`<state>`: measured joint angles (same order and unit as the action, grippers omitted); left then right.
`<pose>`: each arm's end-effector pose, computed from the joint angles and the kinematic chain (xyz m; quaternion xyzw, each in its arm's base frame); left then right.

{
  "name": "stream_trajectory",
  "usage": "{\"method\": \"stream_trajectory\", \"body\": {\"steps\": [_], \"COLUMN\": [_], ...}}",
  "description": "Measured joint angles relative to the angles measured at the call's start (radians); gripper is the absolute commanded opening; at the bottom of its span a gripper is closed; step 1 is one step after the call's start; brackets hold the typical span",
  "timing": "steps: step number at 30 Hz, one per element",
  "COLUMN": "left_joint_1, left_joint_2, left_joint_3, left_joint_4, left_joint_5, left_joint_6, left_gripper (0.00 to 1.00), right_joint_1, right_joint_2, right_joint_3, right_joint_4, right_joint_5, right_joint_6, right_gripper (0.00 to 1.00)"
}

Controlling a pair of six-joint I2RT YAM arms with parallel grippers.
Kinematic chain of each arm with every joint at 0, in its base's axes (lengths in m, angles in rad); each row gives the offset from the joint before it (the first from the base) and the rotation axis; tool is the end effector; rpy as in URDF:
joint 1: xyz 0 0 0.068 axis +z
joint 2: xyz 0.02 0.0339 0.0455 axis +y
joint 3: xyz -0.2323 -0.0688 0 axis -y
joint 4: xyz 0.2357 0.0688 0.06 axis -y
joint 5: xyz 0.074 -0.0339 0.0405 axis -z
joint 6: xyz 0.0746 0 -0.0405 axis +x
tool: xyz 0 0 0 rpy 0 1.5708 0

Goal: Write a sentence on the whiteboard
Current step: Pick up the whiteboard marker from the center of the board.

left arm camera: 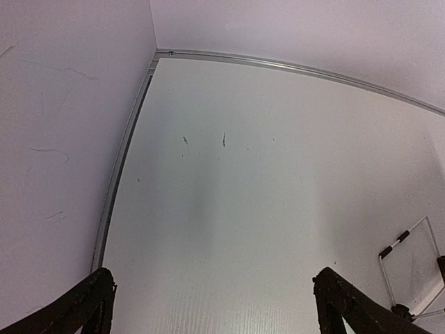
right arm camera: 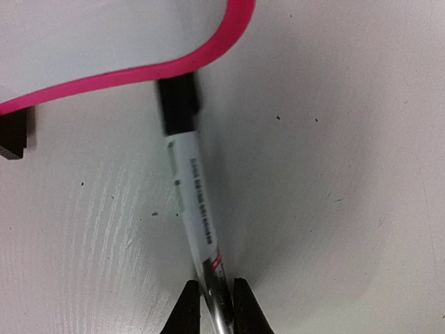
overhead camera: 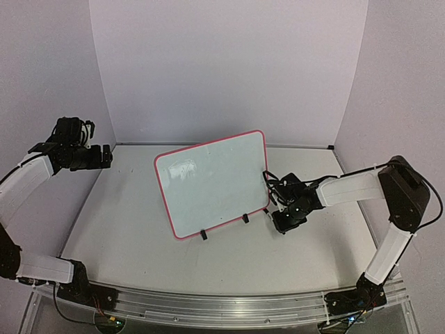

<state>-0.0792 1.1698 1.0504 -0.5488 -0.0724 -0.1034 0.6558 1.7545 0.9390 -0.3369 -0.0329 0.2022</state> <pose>0.2865 -0.0173 0.2669 -0.0267 0.8990 -0.0073 0.4370 0.2585 0.2020 0.0757 -0.2233 0.9523 0.1010 0.1821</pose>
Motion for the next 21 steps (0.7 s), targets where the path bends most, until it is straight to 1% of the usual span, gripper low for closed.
{"method": "stream_trajectory", "body": {"steps": [6, 11, 13, 16, 19, 21], "left_joint_1": [0.000, 0.000, 0.000, 0.000, -0.001, -0.003], "left_joint_2": [-0.002, -0.060, -0.106, -0.182, -0.234, -0.256], "left_joint_3": [-0.001, -0.044, -0.065, -0.084, -0.072, -0.041], "left_joint_4": [0.002, 0.038, 0.060, 0.088, 0.105, 0.105], "left_joint_5": [0.018, 0.068, 0.098, 0.159, 0.219, 0.264], "left_joint_6": [0.003, 0.009, 0.010, 0.010, 0.010, 0.010], "left_gripper": [1.00, 0.99, 0.99, 0.99, 0.99, 0.98], "right_joint_1": [0.002, 0.002, 0.002, 0.002, 0.002, 0.002], "right_joint_2": [0.002, -0.033, -0.091, -0.219, -0.372, -0.468], "right_joint_3": [0.001, -0.012, -0.029, -0.043, -0.041, -0.025], "right_joint_4": [0.000, -0.030, -0.065, -0.138, -0.219, -0.278], "right_joint_5": [0.028, 0.038, 0.041, 0.045, 0.037, 0.000], "right_joint_6": [0.029, 0.062, 0.081, 0.110, 0.128, 0.128], "right_gripper": [0.01, 0.00, 0.00, 0.00, 0.00, 0.00]}}
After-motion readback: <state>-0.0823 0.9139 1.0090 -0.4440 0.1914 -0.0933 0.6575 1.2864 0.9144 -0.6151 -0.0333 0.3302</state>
